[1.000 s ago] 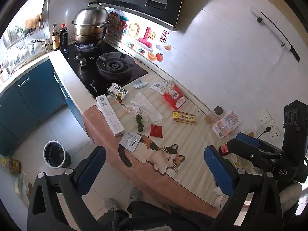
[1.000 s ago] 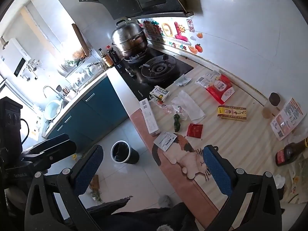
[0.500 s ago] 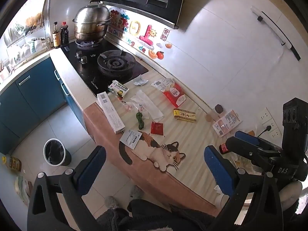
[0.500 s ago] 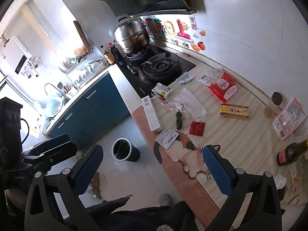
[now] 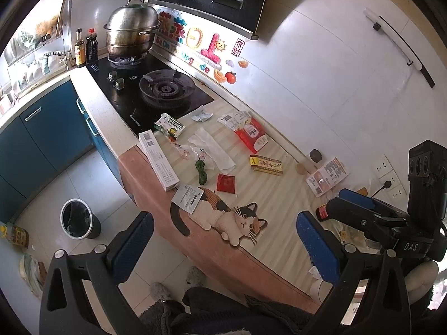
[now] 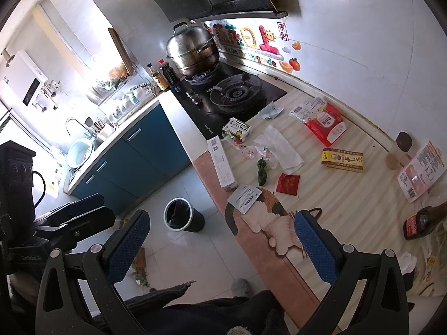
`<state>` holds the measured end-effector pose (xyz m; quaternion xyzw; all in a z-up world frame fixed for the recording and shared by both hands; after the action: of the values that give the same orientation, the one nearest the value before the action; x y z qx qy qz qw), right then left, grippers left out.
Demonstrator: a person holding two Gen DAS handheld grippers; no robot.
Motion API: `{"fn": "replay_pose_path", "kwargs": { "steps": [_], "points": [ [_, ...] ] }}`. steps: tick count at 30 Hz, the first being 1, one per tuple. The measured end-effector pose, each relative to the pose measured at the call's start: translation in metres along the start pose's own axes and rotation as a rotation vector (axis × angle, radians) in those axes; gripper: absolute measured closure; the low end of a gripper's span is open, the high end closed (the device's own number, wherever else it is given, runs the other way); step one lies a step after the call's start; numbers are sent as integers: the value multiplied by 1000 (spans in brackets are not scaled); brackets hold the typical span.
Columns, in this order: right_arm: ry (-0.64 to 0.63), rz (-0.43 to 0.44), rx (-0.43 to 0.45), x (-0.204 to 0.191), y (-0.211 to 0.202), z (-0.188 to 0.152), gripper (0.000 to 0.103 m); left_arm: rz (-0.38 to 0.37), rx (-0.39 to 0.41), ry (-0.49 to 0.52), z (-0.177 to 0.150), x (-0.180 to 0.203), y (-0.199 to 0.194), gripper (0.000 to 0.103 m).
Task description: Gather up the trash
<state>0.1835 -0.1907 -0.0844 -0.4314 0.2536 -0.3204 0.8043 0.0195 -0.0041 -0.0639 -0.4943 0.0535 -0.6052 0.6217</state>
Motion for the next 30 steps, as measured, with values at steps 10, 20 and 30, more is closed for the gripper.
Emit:
{"fn": "replay_pose_path", "kwargs": {
  "steps": [10, 20, 30],
  "points": [
    [-1, 1, -2, -2, 0, -2, 0, -5, -4, -2, 0, 0, 1, 0],
    [-6, 3, -3, -11, 1, -10, 0, -23, 0, -5, 0, 1, -1, 0],
    [-5, 7, -7, -21, 0, -14, 0, -31, 3, -6, 2, 1, -6, 0]
  ]
}}
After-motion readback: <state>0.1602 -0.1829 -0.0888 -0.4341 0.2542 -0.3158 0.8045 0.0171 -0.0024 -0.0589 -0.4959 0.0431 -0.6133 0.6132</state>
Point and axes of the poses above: each gripper's, at about its wrist camera, not at the fingertips, and y roughly the way its jaws point, x to its right, z to its top, the point moved 6 cm from there along y, roughly the way its jaws point, and after that the axes turned 15 degrees about -z, right-handed, at the moved point
